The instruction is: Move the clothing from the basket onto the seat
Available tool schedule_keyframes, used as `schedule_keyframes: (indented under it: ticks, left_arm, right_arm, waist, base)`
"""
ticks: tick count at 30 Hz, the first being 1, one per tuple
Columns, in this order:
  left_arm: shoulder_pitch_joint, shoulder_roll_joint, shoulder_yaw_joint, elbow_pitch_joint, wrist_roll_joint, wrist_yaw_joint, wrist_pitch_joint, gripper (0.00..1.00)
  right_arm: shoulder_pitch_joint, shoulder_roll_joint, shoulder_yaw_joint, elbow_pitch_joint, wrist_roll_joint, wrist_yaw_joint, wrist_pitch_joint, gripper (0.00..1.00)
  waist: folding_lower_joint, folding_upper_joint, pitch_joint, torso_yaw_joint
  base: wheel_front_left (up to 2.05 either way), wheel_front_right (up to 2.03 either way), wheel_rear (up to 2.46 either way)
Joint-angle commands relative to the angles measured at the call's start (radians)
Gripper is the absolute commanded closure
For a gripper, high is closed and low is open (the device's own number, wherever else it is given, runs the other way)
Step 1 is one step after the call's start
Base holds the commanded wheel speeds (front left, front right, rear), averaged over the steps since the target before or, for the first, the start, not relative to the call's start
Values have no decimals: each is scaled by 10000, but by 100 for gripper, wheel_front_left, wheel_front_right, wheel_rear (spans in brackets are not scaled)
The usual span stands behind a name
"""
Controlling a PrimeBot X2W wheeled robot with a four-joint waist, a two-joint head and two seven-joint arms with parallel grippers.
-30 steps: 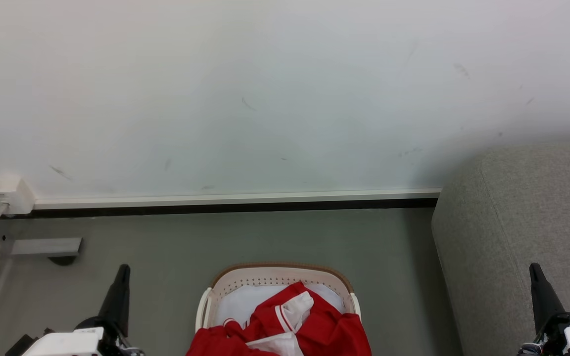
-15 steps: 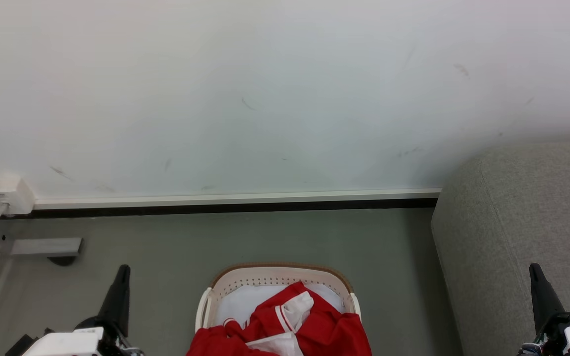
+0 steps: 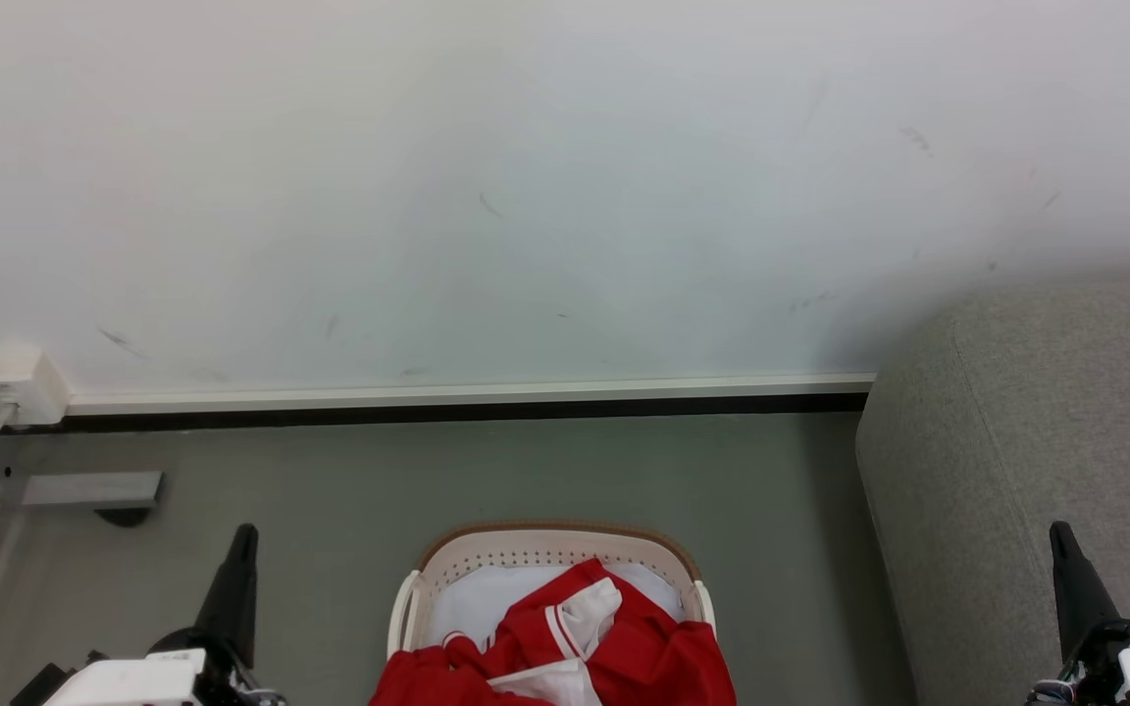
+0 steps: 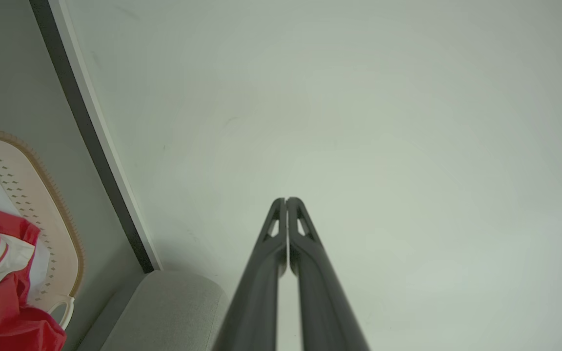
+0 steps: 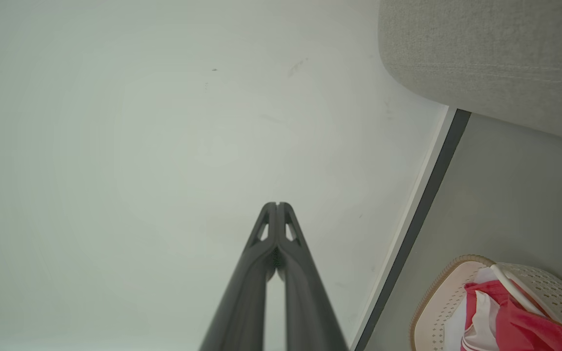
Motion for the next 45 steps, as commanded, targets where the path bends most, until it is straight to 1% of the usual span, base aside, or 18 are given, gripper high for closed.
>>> schedule_keyframes:
  ticks: [1, 15, 16, 24, 29, 36, 45]
  left_arm:
    - [-82, 73, 12, -33, -147, -43, 35, 100]
    - [-82, 71, 14, -33, -147, -43, 35, 100]
    - [0, 2, -2, 0, 0, 0, 0, 0]
    - [236, -71, -122, 236, 139, 19, -207, 0]
    - [286, -61, -196, 242, 418, 15, -461, 0]
    - [345, -48, -246, 251, 1095, 49, -786, 0]
    - [447, -31, -357, -8, 2395, 235, -1175, 0]
  right_arm:
    - [-128, -72, -33, -43, 13, -23, 22, 100]
    - [-128, -72, -33, -43, 13, -23, 22, 100]
    - [0, 0, 0, 0, 0, 0, 2, 0]
    - [169, 97, 215, 247, -123, -1, -207, 0]
    - [114, 85, 333, 266, -651, -1, -460, 0]
    - [81, 70, 491, 114, -2053, -3, -788, 0]
    - [106, 50, 825, -265, -4388, -4, -1178, 0]
  waist:
    - [0, 0, 0, 0]
    - [0, 0, 0, 0]
    - [0, 0, 0, 0]
    - [0, 0, 4, 8]
    - [0, 0, 10, 13]
    - [0, 0, 9, 34]
    - [0, 0, 19, 61]
  base:
    - [0, 0, 0]
    - [0, 0, 0]
    - [0, 0, 0]
    - [0, 0, 0]
    - [0, 0, 0]
    - [0, 0, 0]
    - [0, 0, 0]
